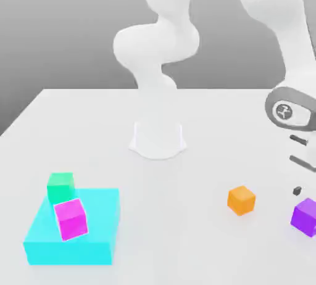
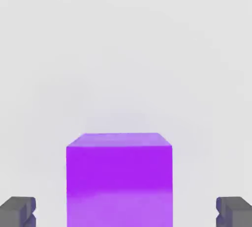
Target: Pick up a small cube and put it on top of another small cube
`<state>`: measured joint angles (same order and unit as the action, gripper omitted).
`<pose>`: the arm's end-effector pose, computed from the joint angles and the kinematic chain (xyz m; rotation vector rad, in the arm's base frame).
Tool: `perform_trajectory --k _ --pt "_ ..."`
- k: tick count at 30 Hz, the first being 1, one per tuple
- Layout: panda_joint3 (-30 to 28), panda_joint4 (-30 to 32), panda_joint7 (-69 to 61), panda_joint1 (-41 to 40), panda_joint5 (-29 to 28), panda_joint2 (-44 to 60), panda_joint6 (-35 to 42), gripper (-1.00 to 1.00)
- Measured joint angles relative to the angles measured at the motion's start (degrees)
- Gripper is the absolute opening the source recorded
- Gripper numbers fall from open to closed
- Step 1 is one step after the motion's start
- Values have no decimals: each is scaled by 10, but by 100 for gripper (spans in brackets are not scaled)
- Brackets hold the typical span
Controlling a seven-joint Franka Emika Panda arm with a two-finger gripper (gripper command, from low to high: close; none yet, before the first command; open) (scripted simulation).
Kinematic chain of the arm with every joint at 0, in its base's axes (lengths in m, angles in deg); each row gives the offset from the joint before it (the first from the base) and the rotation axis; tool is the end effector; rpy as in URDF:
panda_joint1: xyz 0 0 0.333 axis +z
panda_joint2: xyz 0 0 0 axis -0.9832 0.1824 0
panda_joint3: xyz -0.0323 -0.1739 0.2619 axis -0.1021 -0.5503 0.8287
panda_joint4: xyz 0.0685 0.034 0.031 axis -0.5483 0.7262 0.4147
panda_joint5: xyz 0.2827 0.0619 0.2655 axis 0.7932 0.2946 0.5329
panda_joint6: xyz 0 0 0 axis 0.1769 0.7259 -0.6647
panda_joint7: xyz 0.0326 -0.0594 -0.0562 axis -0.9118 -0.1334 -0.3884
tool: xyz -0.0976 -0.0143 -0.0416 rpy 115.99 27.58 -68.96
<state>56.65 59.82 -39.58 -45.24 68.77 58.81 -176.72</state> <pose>0.3422 0.3435 0.1368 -2.4067 -2.0186 -0.0008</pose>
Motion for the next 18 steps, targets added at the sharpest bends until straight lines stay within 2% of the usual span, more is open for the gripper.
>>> perform_trajectory --k 7,12,18 --pt "0 0 0 0 -1 0 1 -100" --pt "28 19 -29 -26 42 -90 70 -100" --pt "-73 62 72 -113 33 -187 119 -100"
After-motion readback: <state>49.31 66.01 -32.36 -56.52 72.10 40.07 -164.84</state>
